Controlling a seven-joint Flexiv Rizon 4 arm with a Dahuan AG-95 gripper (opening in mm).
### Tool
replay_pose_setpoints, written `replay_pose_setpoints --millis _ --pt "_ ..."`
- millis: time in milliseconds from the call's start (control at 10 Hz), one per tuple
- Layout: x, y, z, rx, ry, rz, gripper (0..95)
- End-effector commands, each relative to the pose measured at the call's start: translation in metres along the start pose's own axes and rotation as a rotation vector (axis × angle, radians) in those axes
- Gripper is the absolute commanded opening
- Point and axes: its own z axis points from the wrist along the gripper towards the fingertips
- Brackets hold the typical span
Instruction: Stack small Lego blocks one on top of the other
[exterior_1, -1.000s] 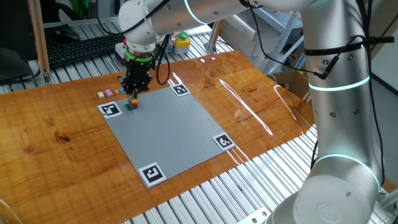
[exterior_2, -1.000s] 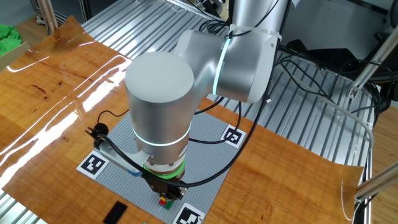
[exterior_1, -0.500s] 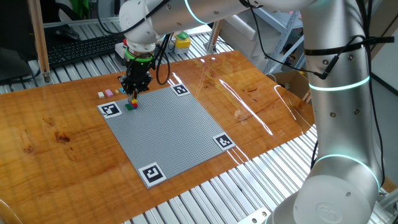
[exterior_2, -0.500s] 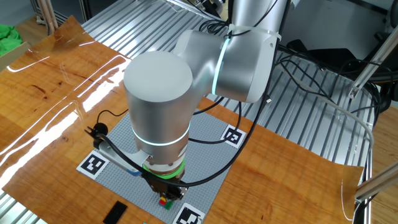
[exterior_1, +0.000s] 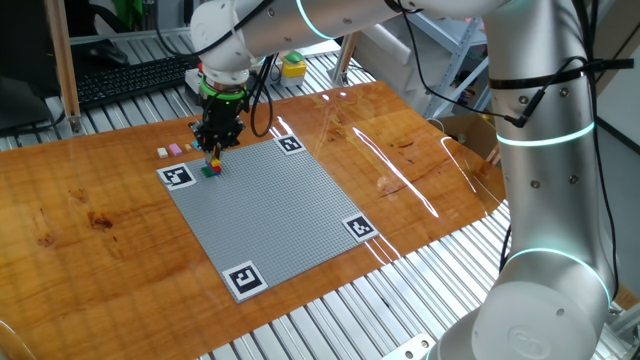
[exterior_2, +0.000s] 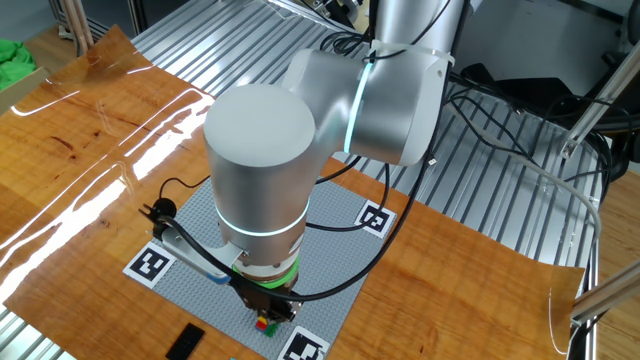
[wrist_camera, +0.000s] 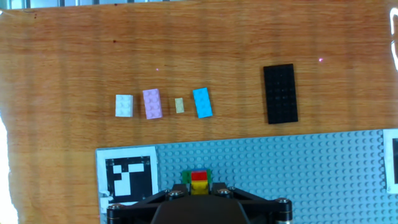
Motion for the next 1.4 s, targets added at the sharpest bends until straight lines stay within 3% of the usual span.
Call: replay_pose_setpoints --millis 100,700,1400 --pt "0.000 0.000 0.000 0.002 0.000 0.002 19.0" --pt "0.000 0.000 0.002 0.001 -0.003 0.013 19.0" --pt "0.001 0.000 -0.010 0.014 0.009 0.013 19.0"
